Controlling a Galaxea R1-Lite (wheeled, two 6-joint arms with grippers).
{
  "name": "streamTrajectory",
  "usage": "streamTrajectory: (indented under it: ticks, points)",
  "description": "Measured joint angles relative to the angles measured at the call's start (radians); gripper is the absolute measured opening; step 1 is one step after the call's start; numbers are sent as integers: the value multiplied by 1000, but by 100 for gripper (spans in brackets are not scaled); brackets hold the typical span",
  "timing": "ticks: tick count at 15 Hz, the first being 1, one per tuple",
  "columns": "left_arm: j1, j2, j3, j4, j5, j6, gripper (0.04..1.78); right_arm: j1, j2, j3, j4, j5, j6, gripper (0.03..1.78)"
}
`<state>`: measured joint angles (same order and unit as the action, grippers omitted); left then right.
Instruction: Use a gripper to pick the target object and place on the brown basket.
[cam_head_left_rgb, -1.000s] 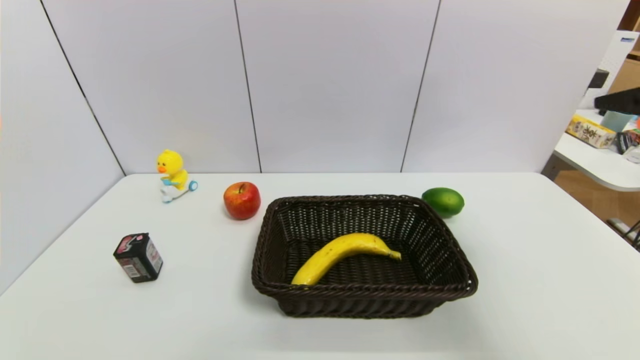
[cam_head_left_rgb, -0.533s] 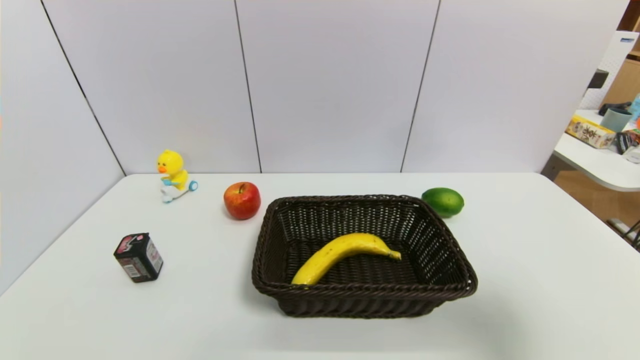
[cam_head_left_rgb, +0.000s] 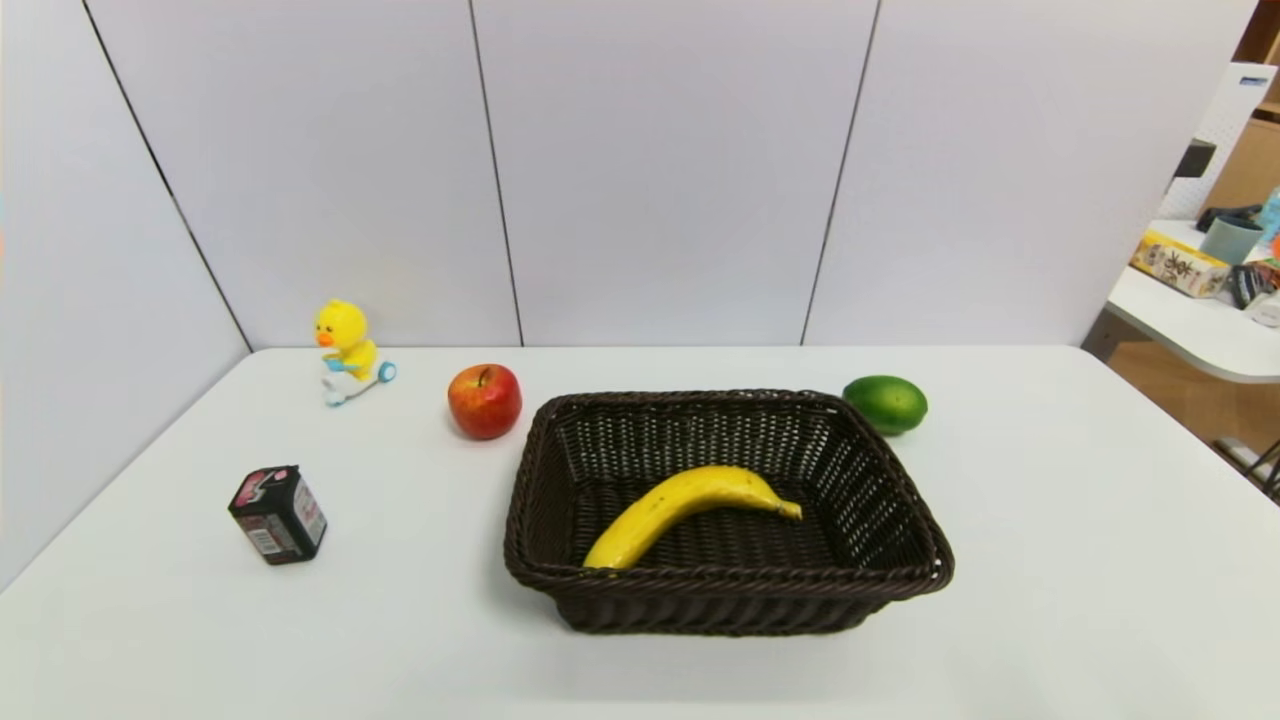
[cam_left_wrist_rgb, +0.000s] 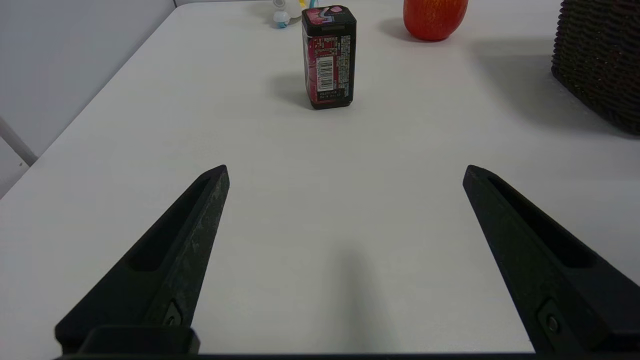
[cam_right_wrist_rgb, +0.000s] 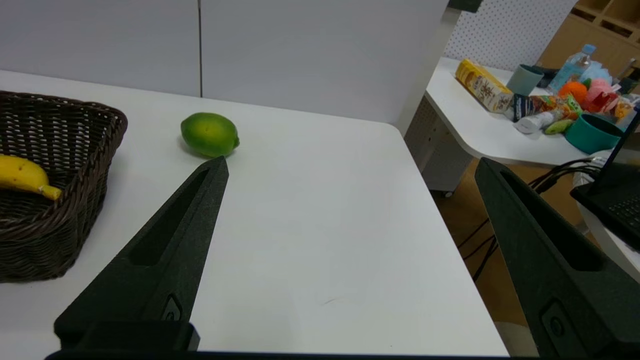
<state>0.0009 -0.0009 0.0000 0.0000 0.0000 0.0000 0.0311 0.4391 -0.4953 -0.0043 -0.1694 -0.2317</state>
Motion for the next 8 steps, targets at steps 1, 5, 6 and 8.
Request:
streamTrajectory:
  ticks: [1, 5, 6, 8]
  points:
    - [0, 0, 0, 0, 0, 0, 169, -4, -38, 46, -17, 0, 0, 170]
    - [0, 0, 0, 0, 0, 0, 169, -37, -143, 115, -20, 10, 0, 170]
    - [0, 0, 0, 0, 0, 0, 169, -39, -159, 125, -18, 11, 0, 170]
    - [0, 0, 0, 0, 0, 0, 169, -42, -191, 149, -18, 16, -2, 170]
